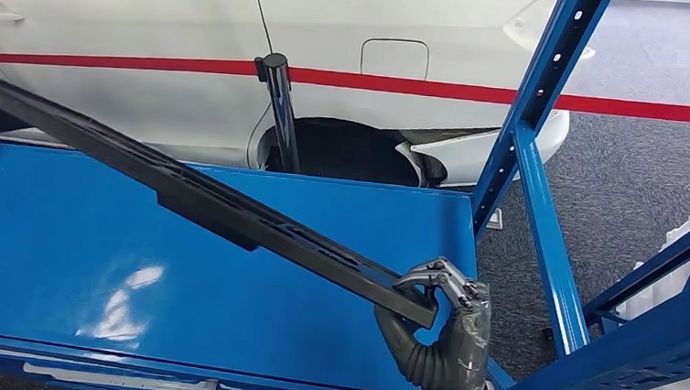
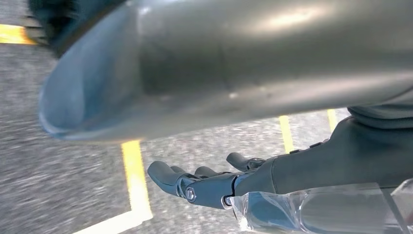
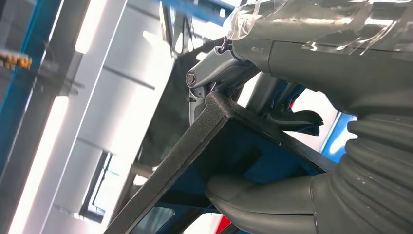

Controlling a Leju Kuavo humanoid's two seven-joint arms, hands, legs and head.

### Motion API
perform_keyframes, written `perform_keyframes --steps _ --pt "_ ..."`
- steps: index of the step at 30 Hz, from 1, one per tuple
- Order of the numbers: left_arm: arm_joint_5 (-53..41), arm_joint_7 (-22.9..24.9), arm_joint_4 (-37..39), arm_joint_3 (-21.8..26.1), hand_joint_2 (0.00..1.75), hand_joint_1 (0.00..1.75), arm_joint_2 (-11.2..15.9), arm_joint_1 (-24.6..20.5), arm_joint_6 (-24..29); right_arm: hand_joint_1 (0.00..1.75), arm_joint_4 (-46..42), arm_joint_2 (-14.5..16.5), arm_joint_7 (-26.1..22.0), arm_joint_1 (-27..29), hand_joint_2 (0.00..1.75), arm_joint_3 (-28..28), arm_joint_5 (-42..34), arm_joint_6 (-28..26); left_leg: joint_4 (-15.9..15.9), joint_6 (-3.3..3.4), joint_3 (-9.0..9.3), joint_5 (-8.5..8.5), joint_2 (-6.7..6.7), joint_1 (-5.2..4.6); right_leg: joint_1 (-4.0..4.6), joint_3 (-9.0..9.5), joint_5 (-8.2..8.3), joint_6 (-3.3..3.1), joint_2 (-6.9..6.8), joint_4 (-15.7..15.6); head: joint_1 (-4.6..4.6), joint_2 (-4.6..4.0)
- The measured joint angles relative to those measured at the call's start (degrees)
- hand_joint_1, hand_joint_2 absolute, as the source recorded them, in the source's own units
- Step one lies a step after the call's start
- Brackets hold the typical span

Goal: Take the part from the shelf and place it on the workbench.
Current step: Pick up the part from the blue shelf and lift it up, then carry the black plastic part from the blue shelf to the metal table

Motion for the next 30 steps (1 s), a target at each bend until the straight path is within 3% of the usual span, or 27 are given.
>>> perform_keyframes --steps 1,3,5,8,12,13,16,22,30 --pt "0.82 -3.18 0.00 0.18 0.87 0.00 -0.08 0.06 0.32 1.75 -0.85 -0.28 0.27 0.48 1.75 -0.84 0.49 0.00 0.00 0.00 0.00 0.00 0.00 0.00 0.00 0.00 0.00 0.00 0.00 0.00 0.01 0.00" --pt "2.50 -11.81 0.00 0.75 0.87 0.00 -0.32 0.15 0.70 1.75 -2.44 -0.85 1.01 1.61 1.75 -2.36 2.11 0.00 0.01 0.00 0.01 0.00 -0.01 0.00 0.00 -0.01 0.00 0.00 -0.01 0.00 0.00 0.00" --pt "4.41 -20.69 0.00 1.61 0.00 0.00 -0.62 0.18 -0.61 1.75 -3.99 -1.37 1.58 2.87 1.75 -3.66 3.73 0.00 0.00 0.00 0.01 0.00 -0.01 0.01 0.00 0.00 0.00 0.00 -0.02 0.00 0.01 0.01" --pt "6.82 -28.21 0.00 2.99 0.00 0.00 -0.95 0.22 -4.10 1.75 -5.74 -1.91 1.88 4.28 1.75 -4.91 4.92 0.00 0.00 0.01 0.00 0.00 0.00 0.01 0.00 0.00 0.00 0.00 0.02 0.00 0.00 0.01" --pt "8.80 -33.22 0.00 5.07 1.75 0.00 -1.46 0.22 -7.63 1.75 -7.59 -2.44 1.77 5.65 1.75 -6.11 5.39 0.00 0.00 0.02 -0.02 -0.01 0.00 0.01 0.00 -0.01 -0.01 0.00 0.00 0.00 0.00 0.01" --pt "8.79 -33.80 0.00 5.51 1.75 0.00 -1.70 0.22 -7.47 1.75 -7.95 -2.55 1.66 5.83 1.75 -6.30 5.41 0.00 0.00 0.03 -0.02 -0.02 0.00 0.01 0.00 0.00 -0.01 0.00 0.00 0.00 0.00 0.01" --pt "8.10 -33.37 0.00 6.27 1.75 0.00 -2.18 0.20 -6.20 1.75 -8.64 -2.73 1.22 6.08 1.75 -6.49 5.51 0.00 0.00 0.03 -0.02 -0.02 0.00 0.00 0.00 0.01 0.00 0.00 0.00 0.00 0.01 0.01" --pt "8.15 -27.61 0.00 6.55 1.75 0.00 -2.18 0.19 -5.97 1.75 -9.21 -2.79 -0.44 6.28 1.75 -6.48 3.79 0.00 0.00 0.03 -0.01 -0.02 -0.01 0.01 0.00 0.01 0.00 0.00 -0.01 0.00 0.01 0.01" --pt "6.25 -15.71 0.02 6.39 1.75 0.00 -2.18 0.17 -5.94 1.75 -9.25 -2.79 -4.10 5.69 1.75 -6.12 -7.33 0.02 -0.01 0.03 -0.06 -0.02 -0.03 0.01 0.00 0.01 -0.01 0.00 -0.06 0.00 0.01 0.01"
